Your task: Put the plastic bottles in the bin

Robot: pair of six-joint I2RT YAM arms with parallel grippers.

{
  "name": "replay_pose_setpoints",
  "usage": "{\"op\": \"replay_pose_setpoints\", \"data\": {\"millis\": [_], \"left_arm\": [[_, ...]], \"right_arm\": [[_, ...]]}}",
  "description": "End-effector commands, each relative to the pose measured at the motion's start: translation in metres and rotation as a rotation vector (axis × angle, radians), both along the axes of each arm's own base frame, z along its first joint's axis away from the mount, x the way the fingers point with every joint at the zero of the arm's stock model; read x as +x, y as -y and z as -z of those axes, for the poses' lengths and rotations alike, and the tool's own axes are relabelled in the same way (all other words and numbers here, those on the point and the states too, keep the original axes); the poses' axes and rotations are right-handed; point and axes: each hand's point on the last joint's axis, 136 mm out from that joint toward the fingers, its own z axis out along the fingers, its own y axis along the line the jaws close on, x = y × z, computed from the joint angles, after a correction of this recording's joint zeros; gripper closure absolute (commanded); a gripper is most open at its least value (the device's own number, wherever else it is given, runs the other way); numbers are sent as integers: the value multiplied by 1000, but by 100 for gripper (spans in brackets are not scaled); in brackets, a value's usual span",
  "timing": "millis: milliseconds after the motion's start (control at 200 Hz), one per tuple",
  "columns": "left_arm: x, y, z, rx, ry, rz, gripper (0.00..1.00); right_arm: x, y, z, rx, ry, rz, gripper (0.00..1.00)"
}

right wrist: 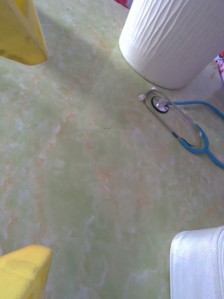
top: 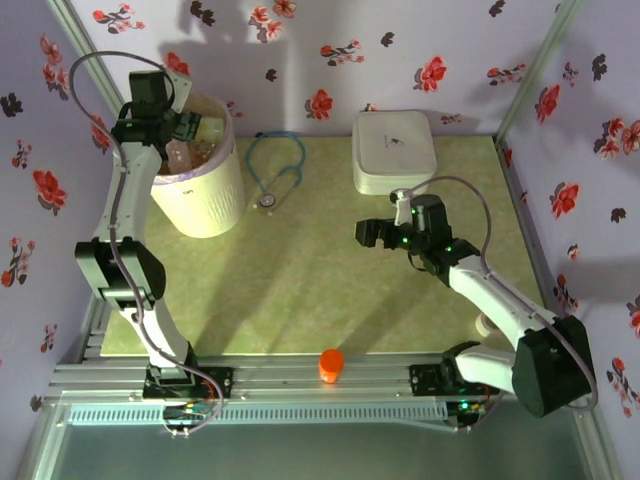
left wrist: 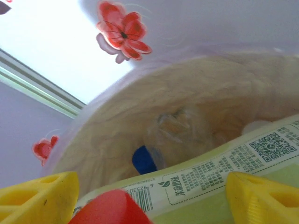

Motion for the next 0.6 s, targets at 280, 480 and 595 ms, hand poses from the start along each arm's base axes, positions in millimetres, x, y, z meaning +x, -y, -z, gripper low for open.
{"op": "replay_pose_setpoints", "data": {"millis": [280,480,595], "left_arm": [[-55,28,-68,-197,130,96,14],[-61,14,-96,-319,184,17,14],[-58,11,-95,-374,185,-15,23]], "right_arm": [[5,-13,-12,29,19,-29,1],[3,-15,-13,32,21,-32,1],[2,-15,-14,32,24,-34,1]]}}
